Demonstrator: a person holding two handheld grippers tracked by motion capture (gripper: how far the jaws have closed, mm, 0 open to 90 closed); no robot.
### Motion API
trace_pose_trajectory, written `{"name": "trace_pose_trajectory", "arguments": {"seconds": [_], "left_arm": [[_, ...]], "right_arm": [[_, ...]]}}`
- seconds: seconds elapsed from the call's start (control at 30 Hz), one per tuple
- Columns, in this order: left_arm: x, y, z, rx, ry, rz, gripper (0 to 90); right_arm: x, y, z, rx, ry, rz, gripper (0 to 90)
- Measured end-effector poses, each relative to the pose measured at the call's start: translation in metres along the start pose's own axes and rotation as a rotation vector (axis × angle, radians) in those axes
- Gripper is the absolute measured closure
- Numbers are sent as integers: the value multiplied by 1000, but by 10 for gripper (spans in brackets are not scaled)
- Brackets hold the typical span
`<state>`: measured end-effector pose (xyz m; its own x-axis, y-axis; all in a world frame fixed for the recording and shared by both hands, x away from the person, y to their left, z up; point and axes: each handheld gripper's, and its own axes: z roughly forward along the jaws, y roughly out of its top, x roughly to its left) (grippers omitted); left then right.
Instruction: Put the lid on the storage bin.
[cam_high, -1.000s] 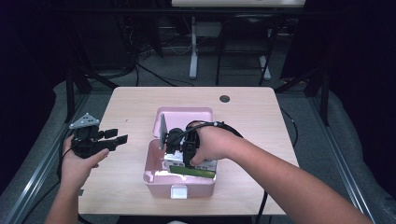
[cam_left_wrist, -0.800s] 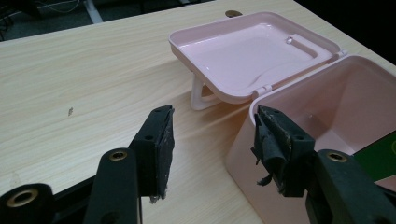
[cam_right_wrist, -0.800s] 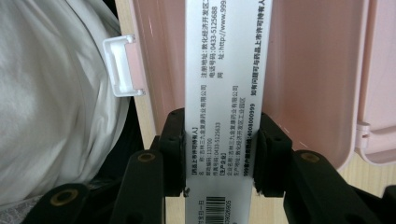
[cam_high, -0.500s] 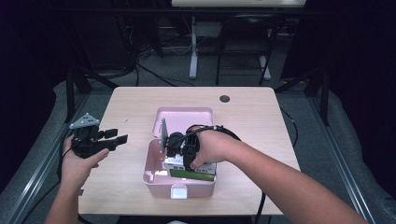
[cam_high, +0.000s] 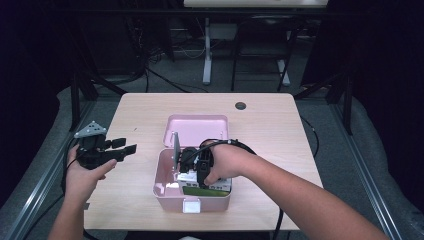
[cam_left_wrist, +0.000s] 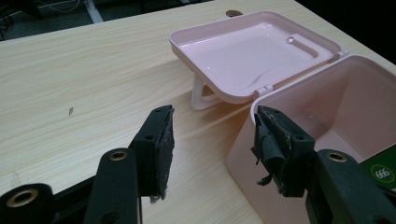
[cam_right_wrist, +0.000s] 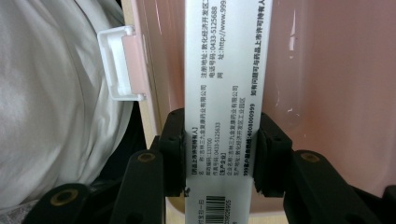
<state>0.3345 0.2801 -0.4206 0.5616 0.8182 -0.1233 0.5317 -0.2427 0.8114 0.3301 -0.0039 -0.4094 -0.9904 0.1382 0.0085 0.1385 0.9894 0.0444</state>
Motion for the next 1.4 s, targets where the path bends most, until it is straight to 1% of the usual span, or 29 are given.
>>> {"name": "trace_pose_trajectory", "arguments": {"seconds": [0.37,0.6,0.8,0.93,1.1,1.23,1.4], "left_arm": [[1,0,0,1,0,-1,475],[1,-1,0,0,0,-6,475],[1,0,1,9,-2,-1,475],[1,-1,2,8,1,-7,475],[1,-1,2,6,1,-3,475],[1,-1,2,5,2,-1,475],[1,-1,2,8,3,-6,475]], "right_arm": [[0,-1,13,0,10,-8,613],[0,-1,16,2,7,-25,613],[-1,-3,24,-6,20,-24,614],[0,-2,28,-3,22,-42,614],[2,-1,30,0,22,-55,614],[2,-1,35,-10,36,-49,615],[0,-2,42,-9,44,-48,615]]}}
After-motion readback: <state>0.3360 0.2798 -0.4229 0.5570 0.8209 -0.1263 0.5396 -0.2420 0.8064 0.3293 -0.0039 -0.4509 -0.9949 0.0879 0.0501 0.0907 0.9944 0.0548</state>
